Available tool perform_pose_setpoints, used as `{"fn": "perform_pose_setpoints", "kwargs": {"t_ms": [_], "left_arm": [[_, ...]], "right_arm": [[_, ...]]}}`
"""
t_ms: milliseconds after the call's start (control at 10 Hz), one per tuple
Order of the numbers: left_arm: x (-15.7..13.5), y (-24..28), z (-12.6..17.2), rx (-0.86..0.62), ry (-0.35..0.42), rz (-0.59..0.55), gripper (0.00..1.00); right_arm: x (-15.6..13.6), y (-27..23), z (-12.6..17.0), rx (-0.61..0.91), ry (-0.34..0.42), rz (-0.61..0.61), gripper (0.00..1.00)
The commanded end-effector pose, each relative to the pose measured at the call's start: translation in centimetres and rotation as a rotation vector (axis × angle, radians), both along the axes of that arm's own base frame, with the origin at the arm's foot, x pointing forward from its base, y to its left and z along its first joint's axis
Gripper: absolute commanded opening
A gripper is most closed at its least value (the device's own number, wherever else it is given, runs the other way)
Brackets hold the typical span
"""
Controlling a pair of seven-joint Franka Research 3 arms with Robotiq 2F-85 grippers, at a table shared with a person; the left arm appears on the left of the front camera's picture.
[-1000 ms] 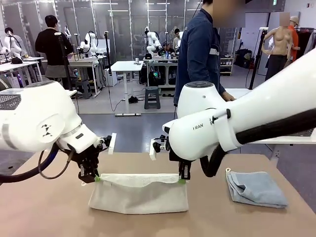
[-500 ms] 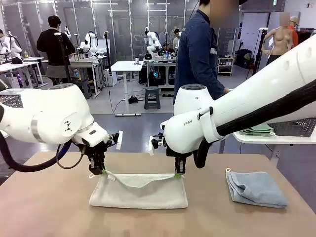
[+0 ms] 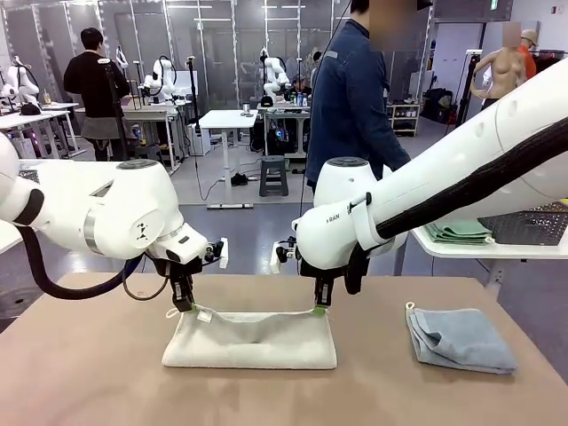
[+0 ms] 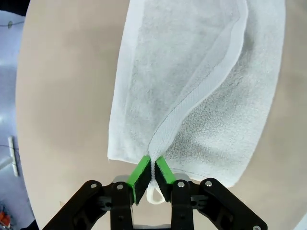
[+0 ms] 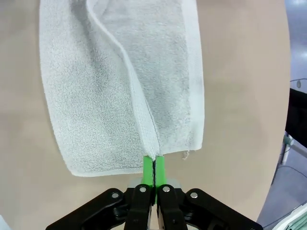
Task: Fold the towels and place them in the basket.
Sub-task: When a person lays out a Towel with hook on the table, fold it in half twice.
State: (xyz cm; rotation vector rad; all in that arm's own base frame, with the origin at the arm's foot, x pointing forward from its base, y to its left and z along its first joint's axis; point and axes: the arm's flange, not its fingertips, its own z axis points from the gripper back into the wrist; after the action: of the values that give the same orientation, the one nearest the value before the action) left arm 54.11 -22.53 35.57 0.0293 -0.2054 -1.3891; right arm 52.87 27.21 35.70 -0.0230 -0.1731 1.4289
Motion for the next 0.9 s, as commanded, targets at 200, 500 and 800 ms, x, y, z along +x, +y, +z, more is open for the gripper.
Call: {"fn": "perform_pose_setpoints", "kwargs": {"t_ms": [200,500,800], "left_arm": [[2.1,0.8,-1.7,0.050,0.028,0.082,0.04],[2.6,1.1,-2.1,0.053,0.022,0.096,0.04],[2.5,0.8,-2.4,0.045,0.017,0.071,0.42]], "right_arm": [[1.9,-0.3,-1.0,-0.035,0.022,-0.071,0.00],[2.4,-0.4,-1.3,-0.031,0.017,-0.073,0.00],[2.5,-0.1,-1.7,-0.044,0.007,-0.054,0.19]]}}
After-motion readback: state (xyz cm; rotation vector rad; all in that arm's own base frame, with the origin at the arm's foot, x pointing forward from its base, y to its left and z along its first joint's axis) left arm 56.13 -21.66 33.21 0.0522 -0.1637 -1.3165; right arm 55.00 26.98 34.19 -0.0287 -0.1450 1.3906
